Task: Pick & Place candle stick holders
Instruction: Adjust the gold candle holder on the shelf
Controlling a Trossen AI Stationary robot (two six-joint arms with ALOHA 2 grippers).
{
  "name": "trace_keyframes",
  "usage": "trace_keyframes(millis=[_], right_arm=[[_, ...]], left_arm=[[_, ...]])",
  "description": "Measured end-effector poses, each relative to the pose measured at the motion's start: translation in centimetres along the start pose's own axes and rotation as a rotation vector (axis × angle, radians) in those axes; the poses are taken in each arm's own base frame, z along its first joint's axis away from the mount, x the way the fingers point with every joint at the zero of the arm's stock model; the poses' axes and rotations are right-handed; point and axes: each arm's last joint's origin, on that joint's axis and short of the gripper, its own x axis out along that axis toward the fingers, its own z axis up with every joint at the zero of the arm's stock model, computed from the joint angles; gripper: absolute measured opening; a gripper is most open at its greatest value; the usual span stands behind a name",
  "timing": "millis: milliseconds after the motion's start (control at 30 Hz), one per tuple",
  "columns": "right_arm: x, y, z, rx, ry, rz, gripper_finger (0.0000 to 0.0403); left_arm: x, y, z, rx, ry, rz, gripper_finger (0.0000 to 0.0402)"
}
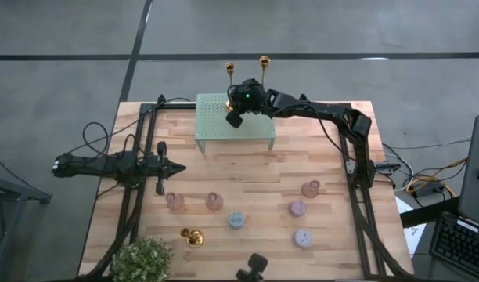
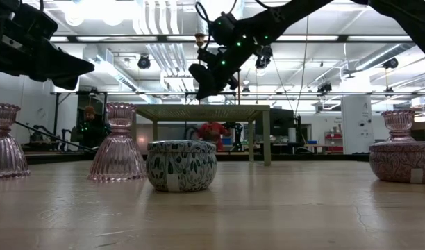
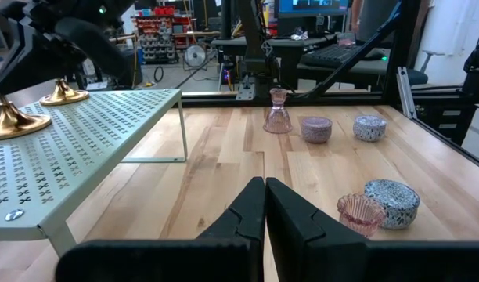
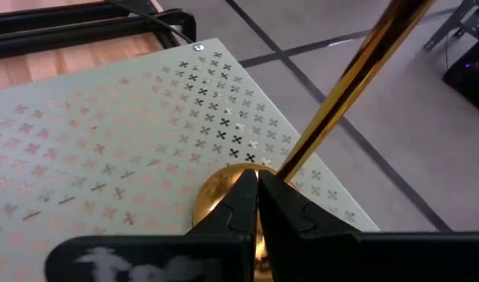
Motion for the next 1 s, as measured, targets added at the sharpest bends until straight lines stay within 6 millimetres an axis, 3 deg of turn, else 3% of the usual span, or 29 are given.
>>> trace_keyframes(millis=[1000], right_arm=[[0.17,-0.76,0.07,0.016,-0.019,-0.074,0.0008]], left_arm=[[0.00,0.00,0.00,0.000,0.000,0.000,0.0016]])
